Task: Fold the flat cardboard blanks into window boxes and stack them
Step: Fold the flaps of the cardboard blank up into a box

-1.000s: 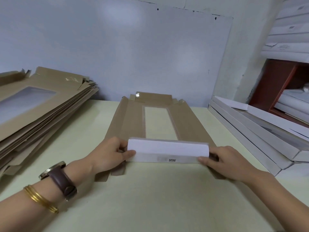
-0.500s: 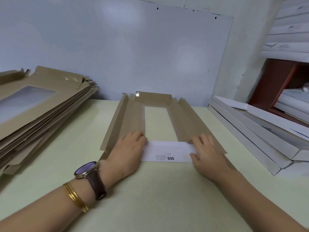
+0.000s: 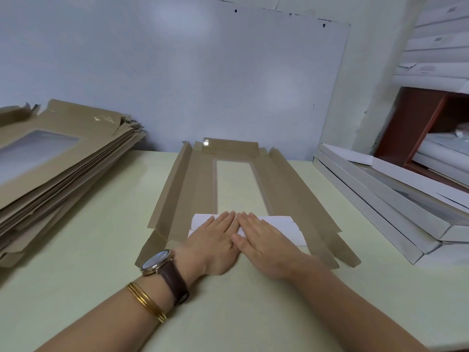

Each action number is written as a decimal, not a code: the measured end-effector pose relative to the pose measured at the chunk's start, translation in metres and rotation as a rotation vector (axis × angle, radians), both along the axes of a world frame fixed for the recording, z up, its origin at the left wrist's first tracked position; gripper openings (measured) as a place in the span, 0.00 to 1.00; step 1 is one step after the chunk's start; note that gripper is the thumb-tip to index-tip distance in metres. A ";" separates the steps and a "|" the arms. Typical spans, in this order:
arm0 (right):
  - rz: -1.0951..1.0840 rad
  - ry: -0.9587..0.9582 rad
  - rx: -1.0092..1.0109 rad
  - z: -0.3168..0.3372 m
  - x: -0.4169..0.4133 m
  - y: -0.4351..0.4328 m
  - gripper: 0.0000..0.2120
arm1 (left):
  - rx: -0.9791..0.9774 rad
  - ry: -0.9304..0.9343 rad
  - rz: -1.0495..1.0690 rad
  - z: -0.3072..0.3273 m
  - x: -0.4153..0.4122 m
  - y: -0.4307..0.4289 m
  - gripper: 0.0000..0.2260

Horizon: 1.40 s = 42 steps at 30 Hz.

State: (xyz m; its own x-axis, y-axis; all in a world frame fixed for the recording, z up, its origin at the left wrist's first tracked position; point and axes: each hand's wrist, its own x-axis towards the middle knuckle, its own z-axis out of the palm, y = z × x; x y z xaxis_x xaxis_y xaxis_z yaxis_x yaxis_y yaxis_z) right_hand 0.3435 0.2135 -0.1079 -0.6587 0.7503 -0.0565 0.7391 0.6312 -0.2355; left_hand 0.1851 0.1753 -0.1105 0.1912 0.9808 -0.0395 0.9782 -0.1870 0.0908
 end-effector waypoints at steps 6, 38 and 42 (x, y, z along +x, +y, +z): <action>-0.097 -0.032 -0.004 -0.001 0.017 0.010 0.34 | -0.015 -0.072 0.095 -0.003 0.001 0.001 0.31; -0.551 0.155 0.085 0.009 0.059 0.027 0.26 | 0.038 -0.171 0.355 0.021 -0.034 -0.007 0.29; -0.495 0.292 0.093 0.012 0.052 0.026 0.15 | 0.067 -0.304 0.373 0.028 -0.030 -0.011 0.23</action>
